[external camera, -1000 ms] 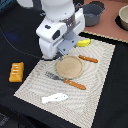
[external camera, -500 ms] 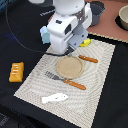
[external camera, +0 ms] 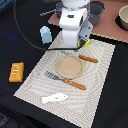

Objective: Interact with the objects in diverse but meaningful ways.

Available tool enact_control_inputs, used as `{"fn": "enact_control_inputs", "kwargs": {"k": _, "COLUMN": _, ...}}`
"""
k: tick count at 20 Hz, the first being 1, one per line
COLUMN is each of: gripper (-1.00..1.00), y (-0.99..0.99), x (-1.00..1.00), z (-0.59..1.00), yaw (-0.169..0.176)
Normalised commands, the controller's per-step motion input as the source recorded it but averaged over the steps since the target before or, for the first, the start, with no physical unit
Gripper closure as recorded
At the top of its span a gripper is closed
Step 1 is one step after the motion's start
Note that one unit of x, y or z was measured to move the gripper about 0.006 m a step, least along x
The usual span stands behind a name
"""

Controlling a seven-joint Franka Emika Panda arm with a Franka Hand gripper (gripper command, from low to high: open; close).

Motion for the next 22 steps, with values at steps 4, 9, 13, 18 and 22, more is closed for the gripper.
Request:
{"fn": "enact_control_inputs", "kwargs": {"k": 4, "gripper": -1.00, "y": 0.45, "x": 0.60, "z": 0.01, "yaw": 0.117}}
{"fn": "enact_control_inputs", "kwargs": {"k": 9, "gripper": -1.00, "y": 0.42, "x": 0.86, "z": 0.17, "yaw": 0.008}}
{"fn": "enact_control_inputs", "kwargs": {"k": 13, "gripper": -1.00, "y": 0.41, "x": 0.86, "z": 0.14, "yaw": 0.001}}
{"fn": "enact_control_inputs", "kwargs": {"k": 18, "gripper": -1.00, "y": 0.41, "x": 0.45, "z": -0.05, "yaw": 0.036}}
{"fn": "enact_control_inputs", "kwargs": {"k": 22, "gripper": -1.00, "y": 0.54, "x": 0.10, "z": -0.04, "yaw": 0.079}}
